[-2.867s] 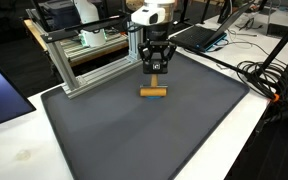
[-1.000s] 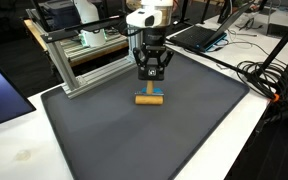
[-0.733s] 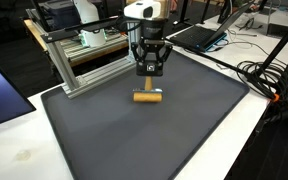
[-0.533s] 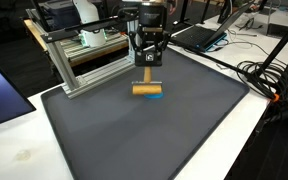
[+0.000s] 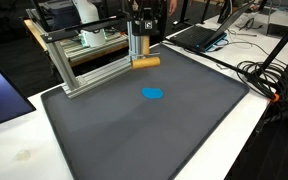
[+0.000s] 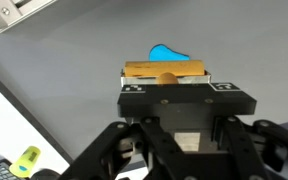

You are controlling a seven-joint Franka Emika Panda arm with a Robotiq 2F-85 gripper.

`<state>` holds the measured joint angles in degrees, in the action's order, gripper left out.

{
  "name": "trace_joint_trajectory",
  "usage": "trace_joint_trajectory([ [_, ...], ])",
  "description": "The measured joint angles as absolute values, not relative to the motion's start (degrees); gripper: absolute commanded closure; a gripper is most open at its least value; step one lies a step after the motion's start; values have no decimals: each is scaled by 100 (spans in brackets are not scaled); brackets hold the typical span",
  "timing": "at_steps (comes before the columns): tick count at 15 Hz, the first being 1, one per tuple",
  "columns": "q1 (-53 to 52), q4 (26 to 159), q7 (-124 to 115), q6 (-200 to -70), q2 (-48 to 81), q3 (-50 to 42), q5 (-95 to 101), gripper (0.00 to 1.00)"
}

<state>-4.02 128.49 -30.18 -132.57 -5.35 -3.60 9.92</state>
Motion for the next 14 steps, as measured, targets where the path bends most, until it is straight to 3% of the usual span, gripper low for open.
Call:
trace_joint_trajectory([
  [14, -294, 14073, -1558, -12504, -1999, 117, 827, 78],
])
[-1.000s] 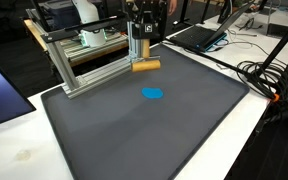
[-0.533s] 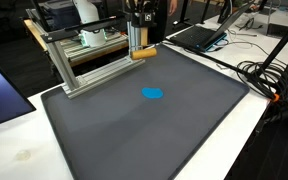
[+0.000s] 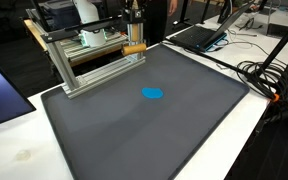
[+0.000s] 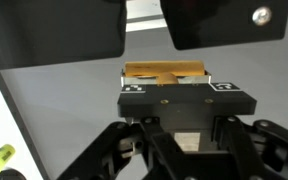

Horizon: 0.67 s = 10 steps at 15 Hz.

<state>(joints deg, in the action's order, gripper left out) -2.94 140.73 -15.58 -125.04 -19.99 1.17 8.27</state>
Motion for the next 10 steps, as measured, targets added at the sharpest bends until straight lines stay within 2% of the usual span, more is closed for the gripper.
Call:
trace_joint_trajectory([
  [10, -115, 14710, -960, -12163, -2752, 3, 478, 78],
])
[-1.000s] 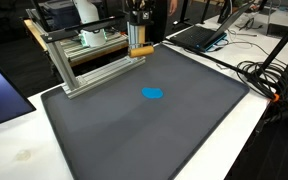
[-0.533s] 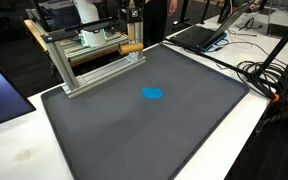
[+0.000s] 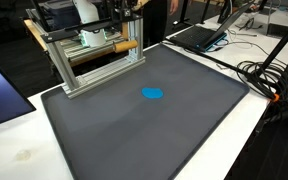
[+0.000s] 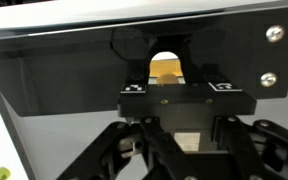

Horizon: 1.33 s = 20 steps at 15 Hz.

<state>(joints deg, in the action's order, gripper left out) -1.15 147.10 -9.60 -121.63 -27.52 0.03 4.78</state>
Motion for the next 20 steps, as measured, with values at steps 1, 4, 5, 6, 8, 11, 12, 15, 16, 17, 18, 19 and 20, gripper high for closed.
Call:
trace_joint_trajectory([
  [1, -108, 14759, -923, -12152, -2802, -17, 427, 78],
  [4, -70, 14903, -845, -12131, -2964, -71, 332, 78],
  [5, -59, 14952, -830, -12129, -3023, -84, 311, 78],
  [6, -44, 15000, -813, -12124, -3084, -96, 293, 78],
  [8, -20, 15083, -747, -12074, -3192, -113, 275, 78],
  [11, -5, 15177, -599, -11991, -3334, -135, 274, 76],
  [12, -5, 15193, -516, -11990, -3355, -136, 274, 30],
  [15, -24, 15207, -194, -11924, -3374, -138, 248, 14],
  [16, -53, 15210, -121, -11909, -3374, -137, 228, 7],
  [17, -68, 15211, -74, -11904, -3374, -137, 227, 2],
  [18, -75, 15211, -35, -11902, -3374, -137, 227, 0],
  [19, -76, 15210, 0, -11902, -3374, -136, 227, 0],
  [20, -76, 15209, 22, -11902, -3374, -136, 227, 0],
])
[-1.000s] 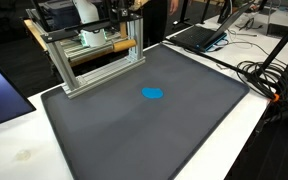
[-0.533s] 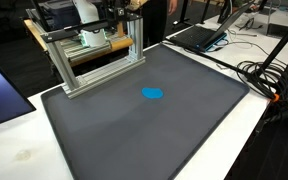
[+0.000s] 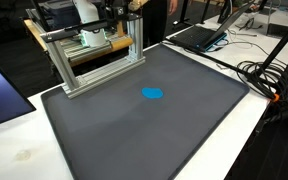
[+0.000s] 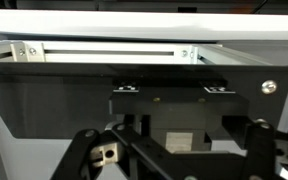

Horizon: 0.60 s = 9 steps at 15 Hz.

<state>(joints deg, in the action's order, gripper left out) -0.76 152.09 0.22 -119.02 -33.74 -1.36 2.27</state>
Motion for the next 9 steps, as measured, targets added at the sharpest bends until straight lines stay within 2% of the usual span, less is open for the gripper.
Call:
trace_joint_trajectory([
  [9, -73, 15129, -2, -11839, -3385, -43, 231, 0],
])
